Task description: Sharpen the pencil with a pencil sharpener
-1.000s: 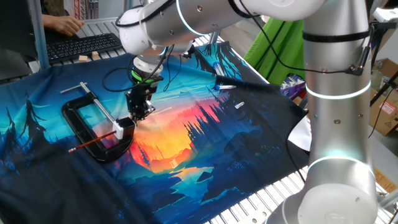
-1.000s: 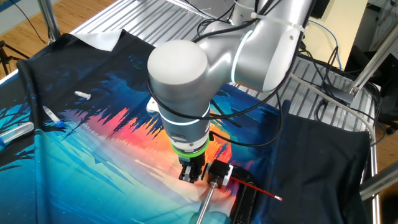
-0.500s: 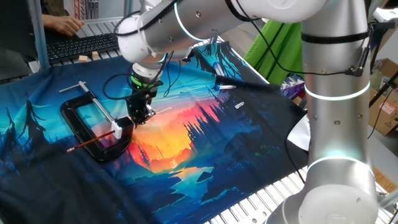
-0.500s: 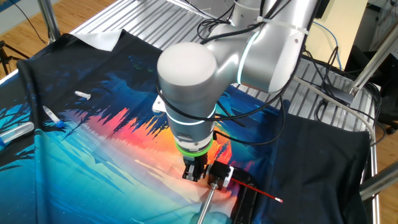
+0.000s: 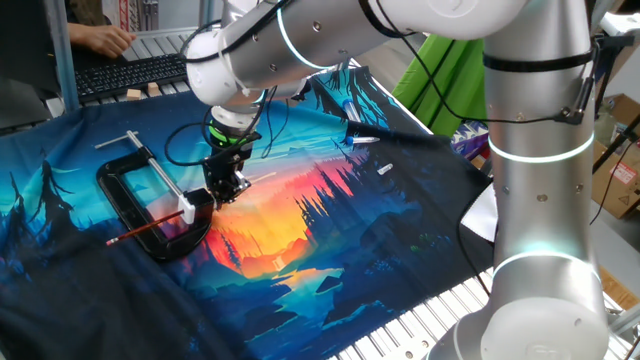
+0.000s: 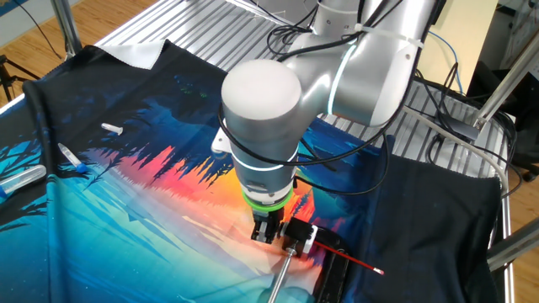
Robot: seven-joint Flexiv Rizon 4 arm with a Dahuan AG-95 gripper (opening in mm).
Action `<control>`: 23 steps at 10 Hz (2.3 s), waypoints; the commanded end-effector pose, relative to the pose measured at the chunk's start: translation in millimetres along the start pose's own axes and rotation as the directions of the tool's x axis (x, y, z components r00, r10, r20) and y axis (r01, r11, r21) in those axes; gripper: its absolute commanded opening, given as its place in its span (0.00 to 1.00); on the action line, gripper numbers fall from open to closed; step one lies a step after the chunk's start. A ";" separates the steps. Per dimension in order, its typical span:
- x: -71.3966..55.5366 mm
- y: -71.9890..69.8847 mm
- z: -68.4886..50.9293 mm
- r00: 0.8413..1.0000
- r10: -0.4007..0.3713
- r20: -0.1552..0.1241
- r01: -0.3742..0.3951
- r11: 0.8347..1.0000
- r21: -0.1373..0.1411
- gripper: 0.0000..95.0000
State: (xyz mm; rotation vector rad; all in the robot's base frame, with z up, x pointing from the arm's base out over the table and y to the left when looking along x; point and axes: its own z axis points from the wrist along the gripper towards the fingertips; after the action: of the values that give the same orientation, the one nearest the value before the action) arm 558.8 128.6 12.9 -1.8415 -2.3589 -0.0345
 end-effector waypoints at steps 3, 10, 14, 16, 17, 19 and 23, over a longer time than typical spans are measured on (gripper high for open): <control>2.1 -4.2 -0.3 1.000 -0.011 0.014 0.011 1.000 0.001 0.00; 4.0 -9.2 1.6 1.000 -0.001 0.029 0.001 1.000 0.005 0.40; 4.7 -11.1 2.6 0.999 -0.016 0.047 0.014 1.000 0.026 0.60; 5.6 -12.5 -1.0 0.998 -0.045 0.047 0.044 0.998 0.038 0.60; 6.4 -13.9 -4.9 0.997 -0.063 0.043 0.061 0.997 0.041 0.60; 8.0 -17.8 -16.1 0.995 -0.085 0.048 0.083 0.995 0.054 0.60; 2.2 -23.6 -45.4 0.992 -0.117 0.049 0.113 0.991 0.076 0.60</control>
State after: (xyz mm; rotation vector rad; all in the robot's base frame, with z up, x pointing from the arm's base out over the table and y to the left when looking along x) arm 539.7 120.2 60.3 -1.6936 -2.4657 0.0899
